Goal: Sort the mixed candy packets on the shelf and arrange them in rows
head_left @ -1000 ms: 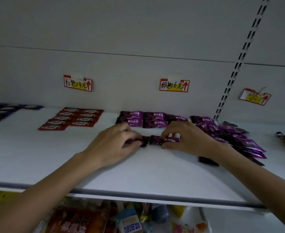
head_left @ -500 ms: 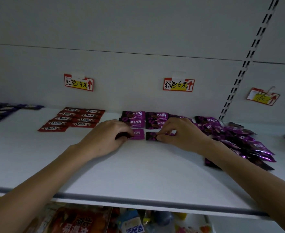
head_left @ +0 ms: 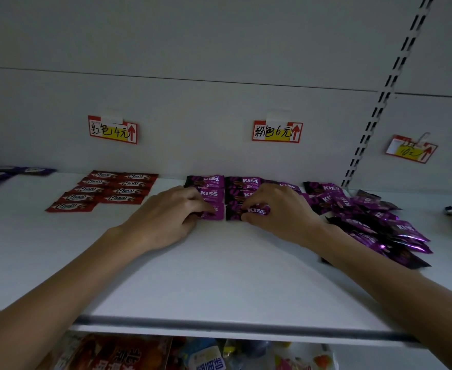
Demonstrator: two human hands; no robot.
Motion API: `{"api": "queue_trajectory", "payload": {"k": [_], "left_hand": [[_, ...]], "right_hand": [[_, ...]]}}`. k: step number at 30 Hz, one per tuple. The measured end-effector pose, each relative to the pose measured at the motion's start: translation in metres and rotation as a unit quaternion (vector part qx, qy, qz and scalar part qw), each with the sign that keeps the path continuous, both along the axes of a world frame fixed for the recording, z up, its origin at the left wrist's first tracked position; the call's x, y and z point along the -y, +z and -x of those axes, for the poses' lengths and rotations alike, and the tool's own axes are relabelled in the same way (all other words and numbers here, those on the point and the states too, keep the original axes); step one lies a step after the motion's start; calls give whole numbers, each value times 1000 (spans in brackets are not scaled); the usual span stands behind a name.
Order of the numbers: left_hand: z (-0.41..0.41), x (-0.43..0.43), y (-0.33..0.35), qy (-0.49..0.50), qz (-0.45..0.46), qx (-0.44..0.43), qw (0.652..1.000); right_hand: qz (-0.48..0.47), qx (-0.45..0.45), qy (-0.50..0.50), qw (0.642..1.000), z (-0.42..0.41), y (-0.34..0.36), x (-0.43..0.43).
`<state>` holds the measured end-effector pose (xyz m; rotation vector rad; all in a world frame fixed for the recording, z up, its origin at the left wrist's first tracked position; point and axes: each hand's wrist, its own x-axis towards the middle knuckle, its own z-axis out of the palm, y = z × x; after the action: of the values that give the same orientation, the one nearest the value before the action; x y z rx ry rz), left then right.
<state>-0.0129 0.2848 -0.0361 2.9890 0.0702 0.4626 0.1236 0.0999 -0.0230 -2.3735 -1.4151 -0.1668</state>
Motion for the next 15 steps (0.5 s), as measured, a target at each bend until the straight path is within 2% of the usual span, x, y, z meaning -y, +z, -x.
{"api": "queue_trajectory", "payload": {"k": [10,13,15], "left_hand": [[-2,3,2,4,0,9,1000],[-3,4,3,-7,17,60,998],[-8,10,5,-10,39,82,996]], "right_hand": [[-15,0,30,999,-1,-3,-3],[-80,-18,53,995,-6,5,7],[-102,-21,23,994,-19,14,20]]}}
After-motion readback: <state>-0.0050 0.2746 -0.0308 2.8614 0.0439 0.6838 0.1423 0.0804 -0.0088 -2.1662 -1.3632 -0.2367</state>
